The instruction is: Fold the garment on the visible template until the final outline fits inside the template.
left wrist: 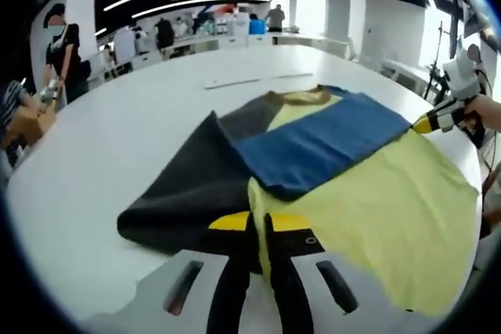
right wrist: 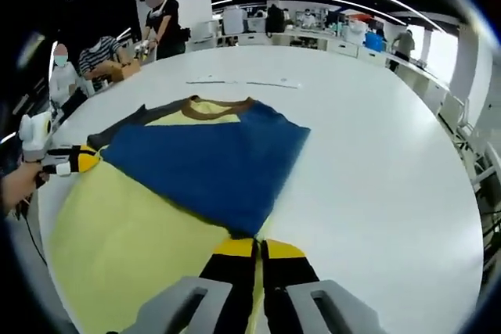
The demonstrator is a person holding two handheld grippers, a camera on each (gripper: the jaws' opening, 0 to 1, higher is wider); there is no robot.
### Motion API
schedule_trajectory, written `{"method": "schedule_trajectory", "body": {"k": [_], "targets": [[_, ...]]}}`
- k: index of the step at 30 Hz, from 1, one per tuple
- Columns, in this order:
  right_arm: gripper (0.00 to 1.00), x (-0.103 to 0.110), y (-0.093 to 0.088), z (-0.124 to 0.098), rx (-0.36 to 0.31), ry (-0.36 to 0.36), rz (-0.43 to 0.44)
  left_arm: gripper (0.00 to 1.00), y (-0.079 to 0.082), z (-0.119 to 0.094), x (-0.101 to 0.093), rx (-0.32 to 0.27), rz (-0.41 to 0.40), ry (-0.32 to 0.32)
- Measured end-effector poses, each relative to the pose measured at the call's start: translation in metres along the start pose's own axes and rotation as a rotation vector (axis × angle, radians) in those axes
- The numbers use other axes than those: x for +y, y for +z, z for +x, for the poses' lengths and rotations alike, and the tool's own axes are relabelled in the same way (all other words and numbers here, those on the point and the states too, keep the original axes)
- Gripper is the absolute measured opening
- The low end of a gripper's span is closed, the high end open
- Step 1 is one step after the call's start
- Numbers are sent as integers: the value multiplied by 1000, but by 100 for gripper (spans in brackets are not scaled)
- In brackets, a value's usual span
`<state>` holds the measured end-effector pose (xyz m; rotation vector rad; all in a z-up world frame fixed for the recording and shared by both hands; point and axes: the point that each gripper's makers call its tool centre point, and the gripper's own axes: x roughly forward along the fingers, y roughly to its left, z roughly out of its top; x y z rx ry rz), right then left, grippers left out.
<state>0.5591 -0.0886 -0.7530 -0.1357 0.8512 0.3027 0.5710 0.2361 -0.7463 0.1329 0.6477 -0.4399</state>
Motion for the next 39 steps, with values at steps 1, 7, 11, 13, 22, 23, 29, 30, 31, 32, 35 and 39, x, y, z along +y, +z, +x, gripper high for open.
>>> {"method": "schedule_trajectory", "body": {"k": [1, 7, 11, 13, 22, 23, 29, 30, 31, 32, 35, 39], "targets": [[0, 0, 0, 0, 4, 2, -21, 0, 0, 0, 2, 0, 9, 15], [0, -2, -1, -1, 4, -2, -21, 0, -1, 0, 2, -1, -2, 15], [0, -5, -1, -1, 4, -17, -11, 0, -1, 0, 2, -2, -2, 15], [0, -6, 0, 0, 5, -22, -26, 0, -1, 1, 2, -4, -9, 13], [0, -18, -2, -3, 11, -40, -13, 0, 1, 3, -11, -10, -20, -7], [0, -20, -3, -3, 13, -42, -10, 0, 1, 3, -13, -11, -22, -9], [0, -29, -6, -5, 22, -47, -8, 0, 3, 6, -22, -15, -23, -17], [0, -29, -6, -6, 23, -48, -7, 0, 3, 6, -22, -16, -23, -17], [0, -30, -7, -6, 23, -47, -6, 0, 3, 6, -23, -17, -22, -18], [0, -30, -7, -6, 23, -45, -6, 0, 3, 6, -24, -17, -23, -17], [0, -27, -6, -6, 19, -22, -17, 1, 3, 5, -22, -18, 4, -6], [0, -29, -5, -8, -3, 0, 33, 5, 2, 3, -20, -23, 30, 6]]}}
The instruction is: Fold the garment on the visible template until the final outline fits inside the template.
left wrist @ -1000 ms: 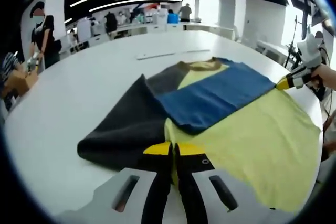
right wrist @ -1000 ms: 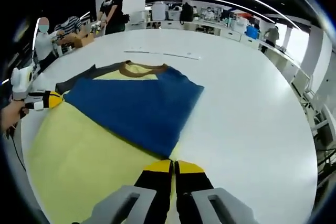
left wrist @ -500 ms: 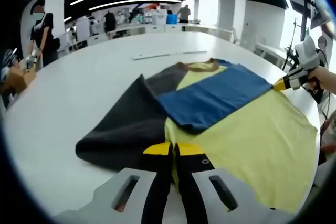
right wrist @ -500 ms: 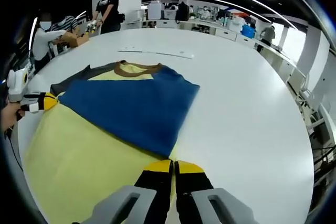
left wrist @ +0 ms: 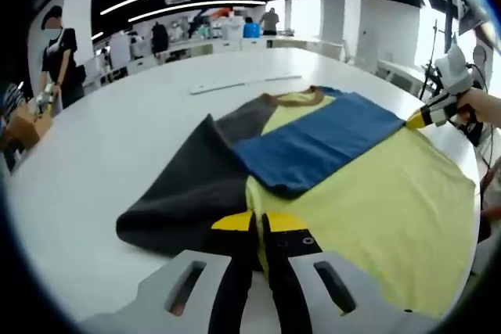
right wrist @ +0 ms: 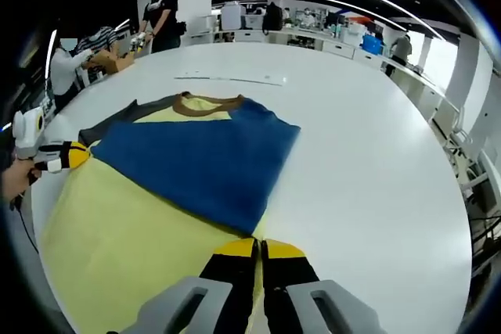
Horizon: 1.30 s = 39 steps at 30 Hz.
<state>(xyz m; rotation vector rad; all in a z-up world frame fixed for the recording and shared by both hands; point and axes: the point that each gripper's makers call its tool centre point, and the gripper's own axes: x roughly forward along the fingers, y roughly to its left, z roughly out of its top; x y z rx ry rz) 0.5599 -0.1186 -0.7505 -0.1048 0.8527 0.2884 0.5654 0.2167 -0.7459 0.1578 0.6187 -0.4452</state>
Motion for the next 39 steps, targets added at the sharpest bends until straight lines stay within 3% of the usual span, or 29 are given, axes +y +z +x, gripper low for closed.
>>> {"method": "schedule_trajectory", "body": {"k": [4, 7, 13, 22, 25, 30, 39], "targets": [[8, 0, 6, -5, -32, 15, -32, 12, 1, -6, 6, -33, 6, 2], [21, 0, 12, -9, -61, 35, -40, 17, 0, -11, 10, -45, 6, 3], [39, 6, 19, -15, -97, 73, -61, 29, 0, -18, 20, -59, 18, 18], [72, 32, 35, -27, -180, 183, -84, 40, 12, -29, 33, -118, 4, 27], [85, 38, 40, -32, -207, 211, -92, 44, 12, -31, 38, -118, 6, 35], [99, 55, 52, -47, -264, 298, -93, 47, 14, -35, 48, -126, -1, 54], [99, 69, 57, -68, -289, 343, -132, 49, 2, -44, 75, -95, -62, 119]]}}
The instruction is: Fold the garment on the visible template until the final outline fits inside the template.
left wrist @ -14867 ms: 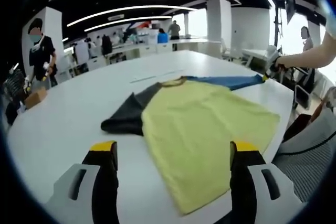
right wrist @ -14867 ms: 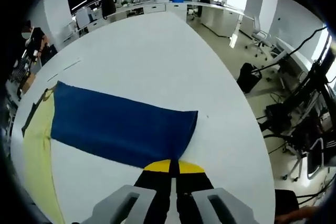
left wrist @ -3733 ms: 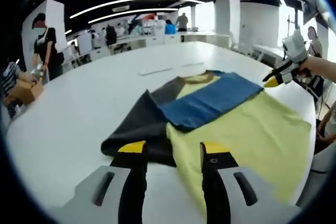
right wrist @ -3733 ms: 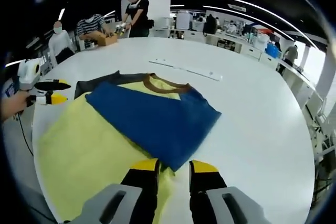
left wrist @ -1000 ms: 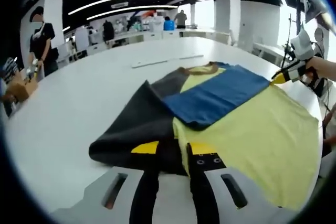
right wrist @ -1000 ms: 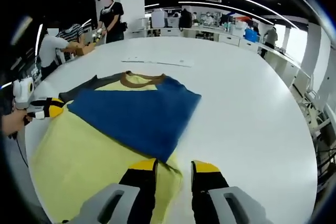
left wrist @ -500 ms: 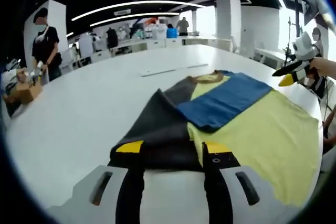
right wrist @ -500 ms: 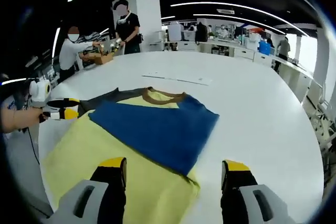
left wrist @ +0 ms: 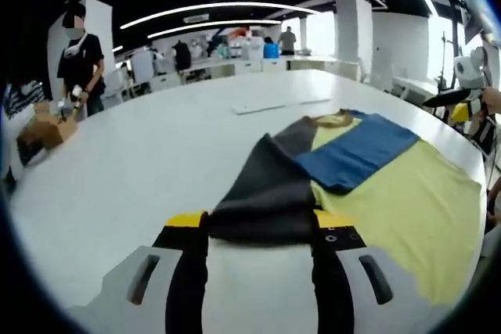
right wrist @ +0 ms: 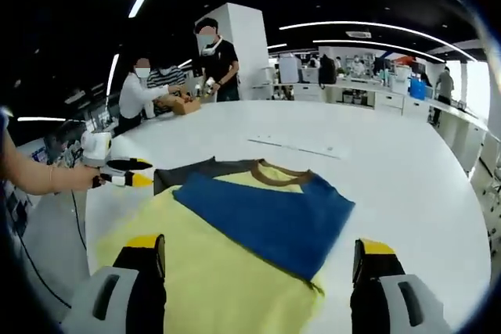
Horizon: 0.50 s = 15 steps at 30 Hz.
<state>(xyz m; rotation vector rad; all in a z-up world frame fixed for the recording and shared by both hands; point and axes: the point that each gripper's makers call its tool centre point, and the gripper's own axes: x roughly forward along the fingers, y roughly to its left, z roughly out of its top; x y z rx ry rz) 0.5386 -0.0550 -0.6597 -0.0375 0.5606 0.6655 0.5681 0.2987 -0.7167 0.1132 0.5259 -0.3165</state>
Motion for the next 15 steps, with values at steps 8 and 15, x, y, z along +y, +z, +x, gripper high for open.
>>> {"method": "schedule_trajectory", "body": {"k": [8, 15], "targets": [[99, 20, 7, -13, -25, 58, -46, 45, -12, 2, 16, 22, -83, 35], [99, 26, 5, -20, -22, 80, -69, 34, -21, 8, 15, 28, -185, 28]]}}
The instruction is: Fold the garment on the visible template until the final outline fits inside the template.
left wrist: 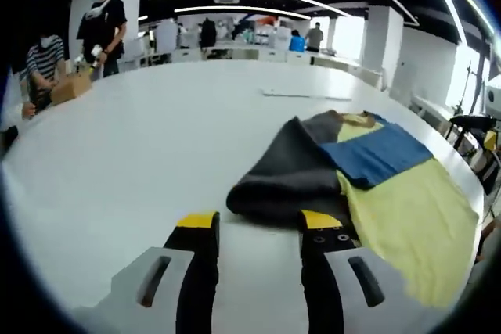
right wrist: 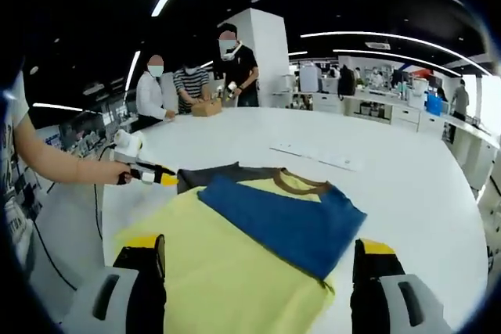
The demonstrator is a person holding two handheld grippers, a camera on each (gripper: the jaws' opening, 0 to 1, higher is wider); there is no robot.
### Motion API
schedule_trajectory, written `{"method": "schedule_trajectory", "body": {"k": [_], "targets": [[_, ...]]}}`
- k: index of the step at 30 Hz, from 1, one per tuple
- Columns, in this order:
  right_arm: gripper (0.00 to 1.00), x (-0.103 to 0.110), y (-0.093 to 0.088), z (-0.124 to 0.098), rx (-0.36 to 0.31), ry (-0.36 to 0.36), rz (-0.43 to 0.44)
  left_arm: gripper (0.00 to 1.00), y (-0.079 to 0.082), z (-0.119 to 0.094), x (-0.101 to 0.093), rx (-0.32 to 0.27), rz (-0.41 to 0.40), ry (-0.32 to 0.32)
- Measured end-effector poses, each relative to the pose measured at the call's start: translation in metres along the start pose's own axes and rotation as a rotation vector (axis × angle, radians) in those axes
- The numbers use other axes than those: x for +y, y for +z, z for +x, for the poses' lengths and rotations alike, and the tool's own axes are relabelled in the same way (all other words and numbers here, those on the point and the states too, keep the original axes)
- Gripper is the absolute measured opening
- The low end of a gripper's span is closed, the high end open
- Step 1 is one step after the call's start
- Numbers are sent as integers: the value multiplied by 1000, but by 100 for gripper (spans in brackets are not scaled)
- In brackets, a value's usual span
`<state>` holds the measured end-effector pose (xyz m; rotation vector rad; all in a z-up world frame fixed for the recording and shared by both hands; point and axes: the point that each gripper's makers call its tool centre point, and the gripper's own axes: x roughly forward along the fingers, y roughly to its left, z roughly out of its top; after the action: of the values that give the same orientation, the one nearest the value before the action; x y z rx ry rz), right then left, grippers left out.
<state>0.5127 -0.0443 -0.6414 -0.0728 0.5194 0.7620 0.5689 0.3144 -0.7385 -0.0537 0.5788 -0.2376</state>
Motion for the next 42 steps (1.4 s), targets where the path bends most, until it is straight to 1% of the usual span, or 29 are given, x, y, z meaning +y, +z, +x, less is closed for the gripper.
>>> {"method": "schedule_trajectory", "body": {"k": [6, 9, 12, 13, 15, 16, 19, 22, 27, 29, 32, 37, 42], "targets": [[99, 9, -7, -2, 5, 31, -3, 29, 1, 3, -4, 0, -3, -4], [99, 12, -10, -4, 8, 39, -5, 27, -1, 5, -5, 11, 1, 1], [99, 14, -11, -6, 7, 40, -12, 18, -4, 6, -5, 29, -1, 2], [99, 14, -11, -7, 8, 39, -13, 13, -6, 6, -7, 44, 3, -4], [99, 14, -12, -8, 10, 40, -13, 7, -9, 7, -10, 61, 14, -9], [99, 14, -12, -8, 8, 38, -14, 4, -8, 7, -11, 56, 18, -12], [99, 13, -14, -9, 11, 31, -14, 0, -7, 7, -15, 58, 16, -18], [99, 13, -15, -10, 11, 34, -16, 0, -6, 7, -19, 60, 16, -15], [99, 19, -18, -11, 24, 44, -33, 0, 5, 2, -23, 26, 2, -16], [99, 21, -18, -13, 21, 48, -33, 0, 12, 0, -26, 7, 24, -20], [99, 24, -18, -16, 18, 51, -37, 0, 17, -2, -29, 5, 59, -24], [99, 27, -20, -22, 30, 50, -46, 0, 28, -5, -32, -21, 65, -34], [99, 30, -23, -28, 37, 53, -52, 0, 40, -4, -41, -45, 103, -54]]}}
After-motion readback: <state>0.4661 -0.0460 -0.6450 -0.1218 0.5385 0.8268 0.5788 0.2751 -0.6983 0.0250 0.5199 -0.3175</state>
